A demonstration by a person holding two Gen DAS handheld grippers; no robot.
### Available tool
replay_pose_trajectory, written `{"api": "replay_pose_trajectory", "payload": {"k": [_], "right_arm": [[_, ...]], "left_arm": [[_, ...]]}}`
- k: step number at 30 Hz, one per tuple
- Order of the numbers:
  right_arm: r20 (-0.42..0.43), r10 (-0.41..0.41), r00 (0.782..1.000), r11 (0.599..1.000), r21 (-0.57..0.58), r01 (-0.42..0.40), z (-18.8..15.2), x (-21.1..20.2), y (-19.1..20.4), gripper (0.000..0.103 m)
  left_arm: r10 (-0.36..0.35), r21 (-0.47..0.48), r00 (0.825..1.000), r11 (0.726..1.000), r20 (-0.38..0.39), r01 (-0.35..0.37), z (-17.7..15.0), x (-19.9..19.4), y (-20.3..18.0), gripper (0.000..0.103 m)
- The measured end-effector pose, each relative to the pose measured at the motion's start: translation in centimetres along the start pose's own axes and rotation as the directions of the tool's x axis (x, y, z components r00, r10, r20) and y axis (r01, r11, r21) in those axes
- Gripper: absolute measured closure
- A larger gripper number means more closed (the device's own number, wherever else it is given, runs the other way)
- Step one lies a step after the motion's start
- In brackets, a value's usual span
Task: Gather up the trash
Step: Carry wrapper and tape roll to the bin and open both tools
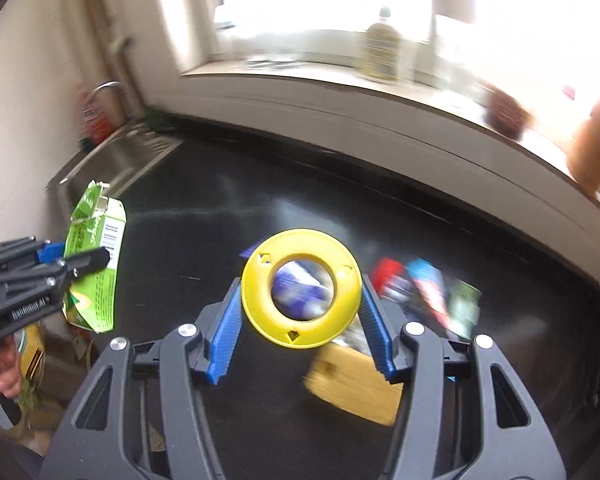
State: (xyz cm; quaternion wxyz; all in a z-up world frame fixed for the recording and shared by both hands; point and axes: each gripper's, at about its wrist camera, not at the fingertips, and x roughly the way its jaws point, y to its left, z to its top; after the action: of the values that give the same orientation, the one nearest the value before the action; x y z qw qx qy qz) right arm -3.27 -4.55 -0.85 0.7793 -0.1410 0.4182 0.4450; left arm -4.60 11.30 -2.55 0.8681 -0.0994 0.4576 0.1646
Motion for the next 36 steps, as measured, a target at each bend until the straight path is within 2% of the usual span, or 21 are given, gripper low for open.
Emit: {"api": "replay_pose_trajectory", "payload": {"k": [2,4,7,9,12,15,16,20,24,26,28,31,33,34,35,36], "right_arm": [[-0.026,0.083,0.996,0.992,-0.091,-0.085,1.1,1.7,5.2,0.048],[-0.073,0.157,0.985,0.966,-0.197,-0.169,1.6,3.7,11.3,0.048],[-0.152,0.247,0.957,0.912,-0.298,-0.283,0.9,6.1,18.9,0.048],[-0.224,0.316,0.922,0.857,-0.35,-0.379,-0.2,7.7,24.6,0.048],[-0.322,0.381,0.867,0.781,-0.389,-0.488,-2.5,9.6,31.1,0.048],[-0.421,0.405,0.812,0.709,-0.416,-0.569,-5.3,11.8,36.6,0.048],[-0.459,0.406,0.791,0.687,-0.417,-0.595,-6.4,12.9,38.5,0.048],[-0.538,0.372,0.757,0.66,-0.42,-0.623,-8.9,16.8,42.8,0.048],[-0.575,0.323,0.752,0.653,-0.44,-0.617,-10.7,21.6,45.8,0.048],[-0.593,0.297,0.749,0.66,-0.44,-0.609,-11.3,23.6,46.5,0.048],[-0.603,0.276,0.749,0.669,-0.439,-0.6,-12.1,25.1,47.5,0.048],[-0.608,0.26,0.75,0.675,-0.441,-0.591,-12.1,26.6,47.9,0.048],[-0.605,0.255,0.754,0.676,-0.446,-0.587,-12.0,26.6,47.7,0.048],[-0.605,0.252,0.755,0.676,-0.449,-0.585,-11.9,26.7,48.0,0.044],[-0.61,0.253,0.751,0.676,-0.444,-0.589,-11.8,26.8,48.2,0.037],[-0.606,0.256,0.753,0.678,-0.442,-0.587,-11.6,26.8,48.2,0.035]], "left_arm": [[0.063,-0.089,0.998,0.994,0.006,-0.062,-1.9,-1.1,4.3,0.072],[0.12,-0.195,0.993,0.974,0.006,-0.116,-4.5,-2.1,8.8,0.072],[0.205,-0.344,0.978,0.917,-0.03,-0.203,-9.4,-3.3,15.1,0.072],[0.244,-0.434,0.966,0.864,-0.084,-0.256,-13.3,-3.6,19.1,0.072],[0.259,-0.531,0.952,0.791,-0.162,-0.306,-18.5,-3.3,23.3,0.072],[0.266,-0.579,0.936,0.736,-0.229,-0.351,-23.3,-2.0,26.2,0.072],[0.26,-0.595,0.935,0.722,-0.24,-0.353,-24.5,-1.6,26.9,0.072],[0.189,-0.688,0.954,0.661,-0.233,-0.299,-29.3,1.4,30.2,0.072],[0.168,-0.701,0.955,0.65,-0.243,-0.293,-31.4,5.0,32.0,0.072],[0.128,-0.733,0.965,0.63,-0.228,-0.256,-32.2,6.8,33.0,0.072],[0.122,-0.742,0.966,0.621,-0.227,-0.253,-32.6,8.0,33.5,0.071],[0.132,-0.724,0.964,0.638,-0.233,-0.262,-32.7,9.6,33.9,0.071],[0.13,-0.718,0.964,0.645,-0.234,-0.261,-32.6,10.3,34.1,0.067],[0.134,-0.715,0.961,0.646,-0.241,-0.269,-32.6,10.4,34.0,0.058],[0.135,-0.712,0.959,0.646,-0.249,-0.276,-32.8,10.5,34.1,0.039],[0.146,-0.709,0.956,0.644,-0.256,-0.289,-32.8,10.5,34.2,0.031]]}}
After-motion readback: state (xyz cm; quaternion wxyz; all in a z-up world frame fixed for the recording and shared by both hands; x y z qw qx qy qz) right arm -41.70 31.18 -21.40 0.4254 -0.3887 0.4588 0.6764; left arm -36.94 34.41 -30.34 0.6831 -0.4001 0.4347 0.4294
